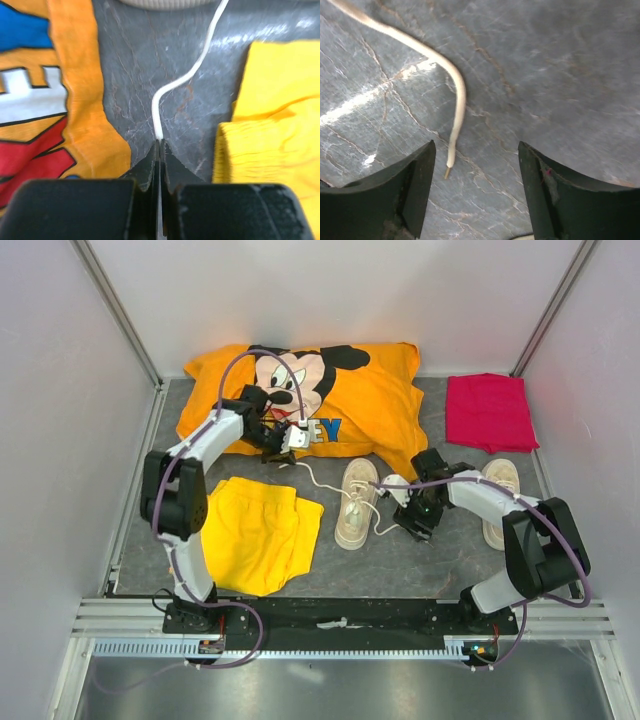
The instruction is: Tie the shoes
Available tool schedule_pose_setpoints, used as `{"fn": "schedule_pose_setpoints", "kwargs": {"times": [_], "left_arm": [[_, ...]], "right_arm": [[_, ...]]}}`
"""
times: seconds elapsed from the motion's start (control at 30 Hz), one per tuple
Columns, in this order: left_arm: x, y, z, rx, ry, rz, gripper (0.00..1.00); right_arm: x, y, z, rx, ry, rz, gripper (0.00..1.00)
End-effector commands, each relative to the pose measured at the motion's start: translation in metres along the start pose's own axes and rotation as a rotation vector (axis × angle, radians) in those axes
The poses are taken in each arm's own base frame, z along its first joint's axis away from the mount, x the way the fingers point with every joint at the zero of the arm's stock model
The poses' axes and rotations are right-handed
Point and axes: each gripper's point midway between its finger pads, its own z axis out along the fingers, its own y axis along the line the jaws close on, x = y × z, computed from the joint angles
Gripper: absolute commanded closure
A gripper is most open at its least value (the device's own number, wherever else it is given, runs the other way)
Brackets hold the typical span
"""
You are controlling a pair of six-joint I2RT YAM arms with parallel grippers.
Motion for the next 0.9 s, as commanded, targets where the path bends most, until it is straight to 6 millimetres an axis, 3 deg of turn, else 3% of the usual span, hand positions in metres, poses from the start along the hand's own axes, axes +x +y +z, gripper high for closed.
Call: {"fn": "schedule_pose_setpoints", "kwargs": {"times": [0.0, 0.03, 0.13, 0.23, 0.37, 0.5, 0.67, 0.73, 0.77, 0.83, 0.87], "left_arm": [[-0.058, -0.006, -0.038, -0.125, -0.139, -0.03, 0.98], [-0.053, -0.018, -0.035, -0.117, -0.135, -0.057, 0.98], [-0.056, -0.03, -0.042, -0.16, -0.135, -0.073, 0.99], [-0.064, -0.042, -0.051, -0.181, -0.151, -0.082, 0.98], [-0.079, -0.054, -0.061, -0.219, -0.196, -0.084, 0.98], [-0.096, -0.069, -0.073, -0.24, -0.231, -0.018, 0.98], [-0.116, -0.092, -0.088, -0.275, -0.257, 0.1, 0.99], [-0.125, -0.099, -0.091, -0.275, -0.275, 0.123, 0.98], [-0.127, -0.102, -0.092, -0.277, -0.277, 0.128, 0.98], [-0.134, -0.114, -0.092, -0.273, -0.284, 0.155, 0.98], [-0.135, -0.118, -0.09, -0.273, -0.279, 0.173, 0.98]], "right_arm": [[0.003, 0.001, 0.013, 0.03, -0.005, -0.048, 0.29], [0.004, 0.002, 0.016, 0.041, 0.006, -0.061, 0.31], [0.012, 0.004, 0.027, 0.07, 0.039, -0.058, 0.48], [0.011, 0.007, 0.024, 0.067, 0.03, 0.001, 1.0], [-0.013, -0.009, -0.012, 0.123, -0.109, 0.085, 1.0], [-0.073, -0.033, -0.084, 0.22, -0.347, 0.043, 1.0], [-0.145, -0.036, -0.142, 0.171, -0.578, -0.023, 1.0], [-0.164, -0.035, -0.145, 0.148, -0.61, -0.047, 1.0], [-0.181, -0.038, -0.158, 0.165, -0.655, -0.072, 1.0], [-0.205, -0.032, -0.157, 0.138, -0.684, -0.101, 1.0], [-0.222, -0.033, -0.167, 0.149, -0.724, -0.127, 1.0]]}}
